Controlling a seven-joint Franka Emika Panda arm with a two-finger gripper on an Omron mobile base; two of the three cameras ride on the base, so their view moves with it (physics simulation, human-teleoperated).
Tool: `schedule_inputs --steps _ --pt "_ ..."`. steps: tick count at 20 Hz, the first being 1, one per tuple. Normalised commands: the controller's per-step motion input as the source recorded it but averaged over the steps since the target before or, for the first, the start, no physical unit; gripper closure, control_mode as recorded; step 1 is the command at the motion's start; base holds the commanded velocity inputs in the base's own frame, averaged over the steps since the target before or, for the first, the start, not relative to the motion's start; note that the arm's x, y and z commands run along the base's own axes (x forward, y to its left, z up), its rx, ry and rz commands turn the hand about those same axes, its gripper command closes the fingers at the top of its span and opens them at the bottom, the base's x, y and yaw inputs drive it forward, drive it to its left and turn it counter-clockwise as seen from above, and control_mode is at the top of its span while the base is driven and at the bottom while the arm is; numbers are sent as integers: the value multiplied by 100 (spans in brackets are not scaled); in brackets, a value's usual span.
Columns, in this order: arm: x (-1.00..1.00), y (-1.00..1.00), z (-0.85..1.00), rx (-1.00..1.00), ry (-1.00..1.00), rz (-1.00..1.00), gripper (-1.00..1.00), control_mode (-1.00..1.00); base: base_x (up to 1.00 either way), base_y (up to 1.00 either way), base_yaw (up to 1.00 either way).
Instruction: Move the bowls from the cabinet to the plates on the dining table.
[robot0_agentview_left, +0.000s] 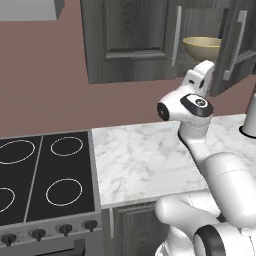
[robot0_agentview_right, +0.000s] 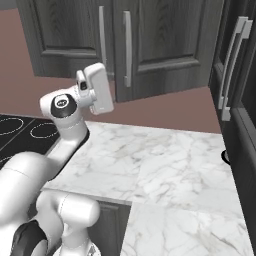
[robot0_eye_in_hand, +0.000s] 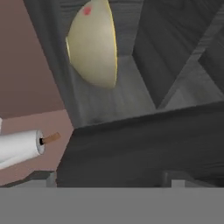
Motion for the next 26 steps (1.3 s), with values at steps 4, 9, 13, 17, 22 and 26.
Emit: schedule_inputs --steps 4,9,13,17,22,26 --pt "-85 -42 23 5 -27 -7 -100 -100 0 0 0" --pt "-33 -87 15 8 -21 -12 -100 -100 0 0 0" --pt "-9 -100 11 8 -18 -10 -100 -100 0 0 0" --pt "-6 -100 2 7 -16 -8 -100 -100 0 0 0" --pt "-8 -100 0 4 -15 -8 -100 -100 0 0 0" --pt "0 -86 0 2 -12 -6 -100 -100 0 0 0"
